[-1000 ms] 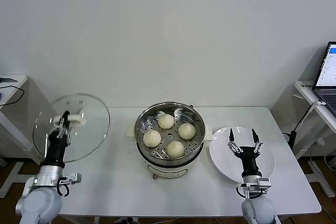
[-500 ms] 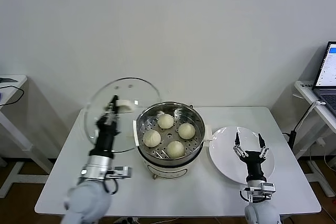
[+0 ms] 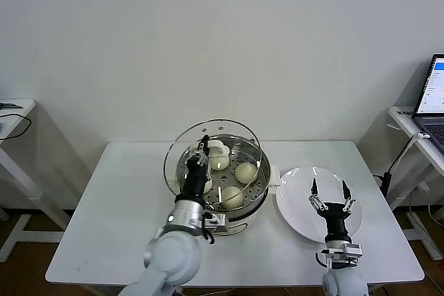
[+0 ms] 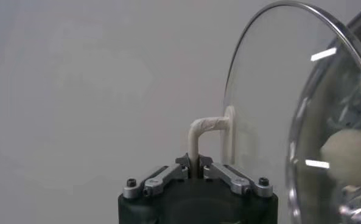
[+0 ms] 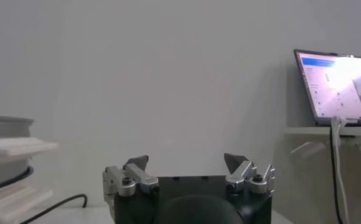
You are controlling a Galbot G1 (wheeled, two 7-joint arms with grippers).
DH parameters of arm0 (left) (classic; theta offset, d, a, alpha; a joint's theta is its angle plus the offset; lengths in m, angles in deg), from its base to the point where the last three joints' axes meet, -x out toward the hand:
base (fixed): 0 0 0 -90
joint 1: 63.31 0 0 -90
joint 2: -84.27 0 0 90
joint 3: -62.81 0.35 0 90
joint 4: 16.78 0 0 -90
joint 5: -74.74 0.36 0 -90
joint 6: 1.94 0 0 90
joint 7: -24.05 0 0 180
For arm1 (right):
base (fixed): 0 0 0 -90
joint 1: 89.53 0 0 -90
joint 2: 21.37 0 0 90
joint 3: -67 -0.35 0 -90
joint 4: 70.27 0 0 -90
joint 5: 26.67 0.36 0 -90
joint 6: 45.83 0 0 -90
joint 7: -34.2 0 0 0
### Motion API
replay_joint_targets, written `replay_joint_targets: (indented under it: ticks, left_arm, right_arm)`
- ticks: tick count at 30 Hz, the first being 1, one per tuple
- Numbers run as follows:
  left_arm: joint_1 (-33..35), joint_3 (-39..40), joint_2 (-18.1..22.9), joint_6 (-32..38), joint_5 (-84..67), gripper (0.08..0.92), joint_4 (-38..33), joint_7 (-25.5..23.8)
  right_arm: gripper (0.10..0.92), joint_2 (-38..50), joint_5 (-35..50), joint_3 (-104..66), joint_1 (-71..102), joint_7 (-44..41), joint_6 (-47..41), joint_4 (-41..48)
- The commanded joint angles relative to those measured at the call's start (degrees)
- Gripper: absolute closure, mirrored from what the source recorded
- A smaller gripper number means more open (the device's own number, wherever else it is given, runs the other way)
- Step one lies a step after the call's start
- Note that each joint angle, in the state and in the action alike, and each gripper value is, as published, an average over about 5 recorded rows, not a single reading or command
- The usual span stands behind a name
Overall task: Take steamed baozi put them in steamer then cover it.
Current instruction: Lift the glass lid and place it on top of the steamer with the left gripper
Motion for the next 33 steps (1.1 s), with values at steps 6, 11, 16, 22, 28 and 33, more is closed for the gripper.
replay_joint_targets:
  ticks: [6, 11, 16, 22, 28, 33]
  left_arm:
    - [-4.2, 5.8, 4.6, -4.4, 7.2, 0.815, 7.8, -3.4]
    - [-4.3, 6.1, 5.2, -3.9, 8.8, 0.815, 9.5, -3.2]
    - [-4.3, 5.7, 5.6, -3.2, 10.2, 0.815, 11.4, -3.1]
    - [-4.0, 5.0, 6.1, -2.6, 11.0, 0.815, 12.7, -2.8]
    - [-3.8, 4.4, 6.9, -2.2, 11.6, 0.815, 13.7, -2.6]
    - [-3.6, 4.0, 7.0, -1.8, 12.3, 0.815, 14.0, -2.5]
  right_arm:
    - [0.203, -0.3, -0.5, -0.3, -0.4, 0.0, 0.0, 1.3]
    - [0.203, -0.3, -0.6, -0.4, -0.4, 0.0, 0.1, 1.3]
    - [0.203, -0.3, -0.6, -0.4, -0.6, 0.0, 0.0, 1.2]
    - [0.203, -0.3, -0.6, -0.3, -0.7, -0.1, 0.1, 1.4]
    - [0.203, -0.3, -0.7, -0.2, -1.0, -0.1, 0.1, 1.6]
    - [0.203, -0.3, -0.7, -0.2, -1.2, -0.1, 0.1, 1.8]
